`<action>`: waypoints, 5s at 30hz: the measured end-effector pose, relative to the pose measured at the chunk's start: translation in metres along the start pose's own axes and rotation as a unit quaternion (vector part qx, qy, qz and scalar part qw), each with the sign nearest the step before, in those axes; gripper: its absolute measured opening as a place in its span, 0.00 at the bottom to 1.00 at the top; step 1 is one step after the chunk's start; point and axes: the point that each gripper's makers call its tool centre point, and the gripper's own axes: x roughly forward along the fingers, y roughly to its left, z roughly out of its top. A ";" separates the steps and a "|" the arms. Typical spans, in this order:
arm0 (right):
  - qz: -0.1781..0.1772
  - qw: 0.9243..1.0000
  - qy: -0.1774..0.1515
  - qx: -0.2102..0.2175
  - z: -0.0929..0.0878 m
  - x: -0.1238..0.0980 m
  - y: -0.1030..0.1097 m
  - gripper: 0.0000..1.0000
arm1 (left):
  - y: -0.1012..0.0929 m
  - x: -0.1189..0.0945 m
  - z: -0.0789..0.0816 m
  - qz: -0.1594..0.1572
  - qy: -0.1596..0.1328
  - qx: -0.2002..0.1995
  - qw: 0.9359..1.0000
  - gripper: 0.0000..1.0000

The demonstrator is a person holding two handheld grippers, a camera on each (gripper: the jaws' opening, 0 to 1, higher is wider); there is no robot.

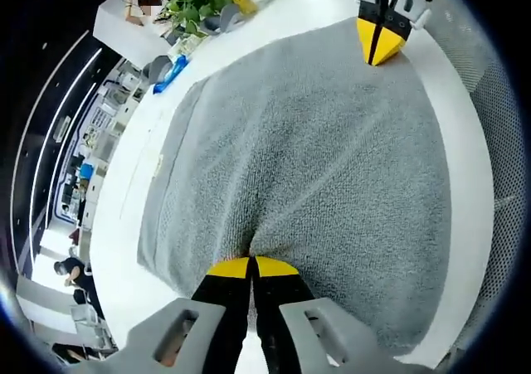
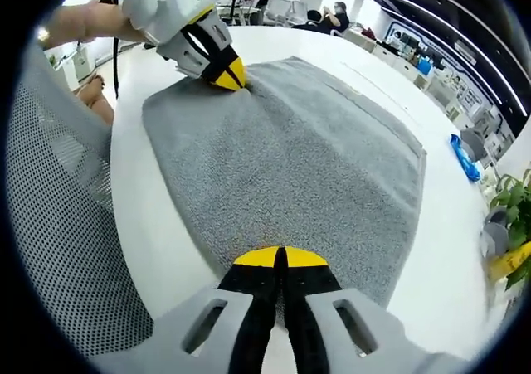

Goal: Fold the towel on the table until its edges align and the towel forms a compact rectangular stack.

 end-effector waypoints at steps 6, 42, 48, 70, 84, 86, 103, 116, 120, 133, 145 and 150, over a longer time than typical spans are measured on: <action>0.005 1.000 -0.002 0.005 0.001 0.000 0.003 0.00 | 0.003 0.001 0.000 -0.007 -0.018 -0.027 0.999 0.01; 0.052 0.999 -0.006 -0.007 0.002 -0.005 0.027 0.00 | 0.010 0.004 0.001 -0.023 -0.041 -0.080 0.996 0.01; 0.055 0.998 -0.021 -0.005 0.002 -0.006 0.028 0.00 | 0.009 0.004 0.002 -0.035 -0.043 -0.102 0.993 0.01; 0.069 0.997 -0.041 0.016 0.003 -0.005 0.029 0.00 | -0.078 -0.093 -0.014 -0.160 -0.105 -0.032 0.981 0.10; 0.079 0.995 -0.056 -0.019 0.024 -0.021 0.024 0.00 | -0.099 -0.091 -0.032 -0.180 -0.058 0.028 0.982 0.13; 0.081 0.995 -0.050 -0.023 0.017 -0.026 0.022 0.00 | -0.101 -0.093 -0.037 -0.183 -0.052 0.038 0.981 0.15; 0.046 0.998 0.039 0.018 -0.083 -0.078 -0.014 0.19 | -0.100 -0.090 -0.041 -0.180 -0.049 0.007 0.982 0.15; 0.037 0.986 0.061 -0.151 -0.068 -0.067 -0.005 0.10 | -0.099 -0.090 -0.042 -0.170 -0.048 -0.032 0.984 0.14; 0.015 0.985 0.051 -0.162 -0.063 -0.066 -0.012 0.17 | -0.098 -0.090 -0.041 -0.153 -0.055 -0.022 0.986 0.15; 0.042 0.959 0.088 -0.268 -0.076 -0.057 0.002 0.18 | -0.095 -0.082 -0.029 -0.138 -0.061 -0.011 0.988 0.17; 0.063 0.990 0.053 -0.115 -0.077 -0.053 0.001 0.02 | -0.093 -0.079 -0.024 -0.130 -0.053 -0.031 0.990 0.05; 0.072 0.996 0.051 -0.016 -0.077 -0.056 -0.002 0.00 | -0.082 -0.085 -0.014 -0.108 -0.089 -0.087 0.986 0.03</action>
